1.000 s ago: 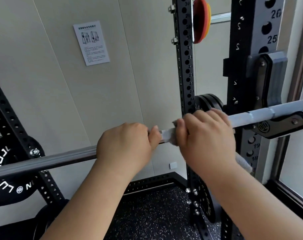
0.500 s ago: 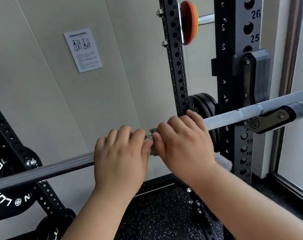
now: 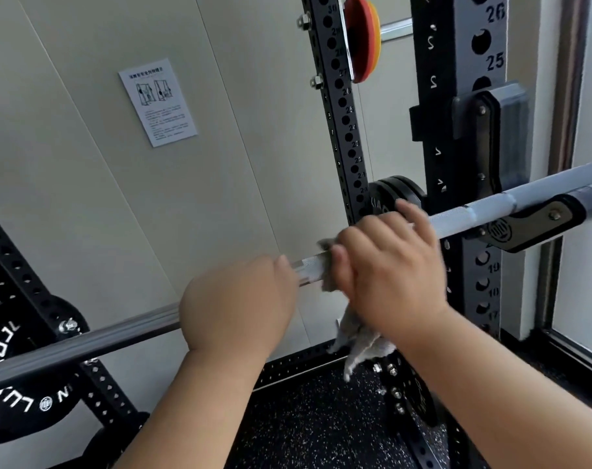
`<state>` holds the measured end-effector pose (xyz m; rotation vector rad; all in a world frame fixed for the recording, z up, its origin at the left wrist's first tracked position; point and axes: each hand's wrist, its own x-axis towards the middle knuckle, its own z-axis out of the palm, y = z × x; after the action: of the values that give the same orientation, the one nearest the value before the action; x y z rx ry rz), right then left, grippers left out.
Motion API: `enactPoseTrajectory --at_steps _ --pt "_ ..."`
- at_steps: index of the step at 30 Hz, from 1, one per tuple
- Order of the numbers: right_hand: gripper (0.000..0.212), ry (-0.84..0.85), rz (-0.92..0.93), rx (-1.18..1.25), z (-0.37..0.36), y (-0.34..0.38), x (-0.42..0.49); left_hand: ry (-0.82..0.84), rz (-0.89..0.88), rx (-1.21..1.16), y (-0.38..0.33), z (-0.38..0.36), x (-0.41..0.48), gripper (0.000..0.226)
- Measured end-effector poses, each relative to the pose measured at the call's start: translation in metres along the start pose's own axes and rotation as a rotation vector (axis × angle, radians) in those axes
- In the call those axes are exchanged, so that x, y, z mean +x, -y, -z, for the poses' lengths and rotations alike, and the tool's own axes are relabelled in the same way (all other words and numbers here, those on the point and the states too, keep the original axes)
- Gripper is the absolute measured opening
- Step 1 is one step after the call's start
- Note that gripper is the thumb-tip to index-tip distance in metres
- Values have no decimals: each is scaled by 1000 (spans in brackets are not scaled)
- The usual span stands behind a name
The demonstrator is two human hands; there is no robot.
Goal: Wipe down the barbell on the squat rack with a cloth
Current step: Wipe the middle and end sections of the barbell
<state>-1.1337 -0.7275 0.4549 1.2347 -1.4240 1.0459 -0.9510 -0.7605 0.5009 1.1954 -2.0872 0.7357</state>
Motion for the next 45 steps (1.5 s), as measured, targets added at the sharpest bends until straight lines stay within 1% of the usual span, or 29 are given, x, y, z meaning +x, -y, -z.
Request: enactPoseTrajectory --at_steps 1,2,4,5,6,8,10,11,13,15,17,18,21,23,26,28,29,31,33,34,36,37,39,40,42,44,45 --pt "39 -6 -41 -20 3 -10 0 69 31 39 -1 4 3 51" --pt "40 -20 -96 -26 5 -15 0 104 69 51 0 5 7 53" --pt "41 -23 -203 -6 6 -7 4 142 87 9 1 7 14 53" --pt "40 -6 -222 12 5 4 6 146 86 -5 1 9 14 53" --pt "37 9 -203 31 3 17 6 144 75 6 0 11 13 53" --pt "34 24 -93 82 -1 36 4 88 38 26 0 9 6 54" --pt "38 45 -14 101 0 32 6 24 -10 -6 2 5 -4 51" --pt "40 58 -13 86 2 22 9 -19 -41 -30 4 1 -9 45" --pt "39 86 -69 33 7 1 10 -76 -78 -57 7 -7 -18 35" --pt "37 89 -154 26 12 -8 13 -103 -45 -37 4 -9 -23 33" --pt "36 105 -203 16 13 2 13 -83 14 -21 -3 -9 -23 33" --pt "36 111 -189 21 11 10 11 -69 37 -11 -9 -9 -24 34" --pt "39 109 -52 87 9 14 7 -34 62 -12 -17 -4 -24 36" --pt "43 118 -19 45 11 -10 9 -18 42 -27 -17 0 -20 37" --pt "41 90 -147 -21 19 -44 9 7 -29 -43 -26 1 -11 37" --pt "38 91 -207 -20 20 -38 4 38 -63 -40 -38 1 -4 35" --pt "37 101 -203 -3 19 -31 0 48 -73 -40 -44 2 1 36" --pt "38 103 -128 46 17 -25 -3 52 -96 -52 -56 4 11 43" --pt "41 111 -65 37 20 -42 -1 43 -123 -41 -64 0 19 50" --pt "43 119 -88 7 22 -58 1 38 -133 -41 -67 -2 21 52" --pt "44 136 -218 -40 28 -89 5 34 -125 -20 -73 -2 24 55" --pt "45 138 -279 -55 29 -96 5 18 -116 -12 -75 0 25 54" --pt "45 143 -329 -53 28 -90 2 66 -92 -15 -78 -2 29 54" --pt "44 151 -306 -27 25 -79 0 113 -79 -39 -79 -2 33 53" --pt "38 145 -191 45 21 -54 -6 162 -53 -90 -79 0 40 53" --pt "34 132 -87 67 23 -53 -8 133 -73 -90 -78 -2 40 54" --pt "35 136 -71 44 24 -61 -7 96 -85 -66 -78 -4 37 55"
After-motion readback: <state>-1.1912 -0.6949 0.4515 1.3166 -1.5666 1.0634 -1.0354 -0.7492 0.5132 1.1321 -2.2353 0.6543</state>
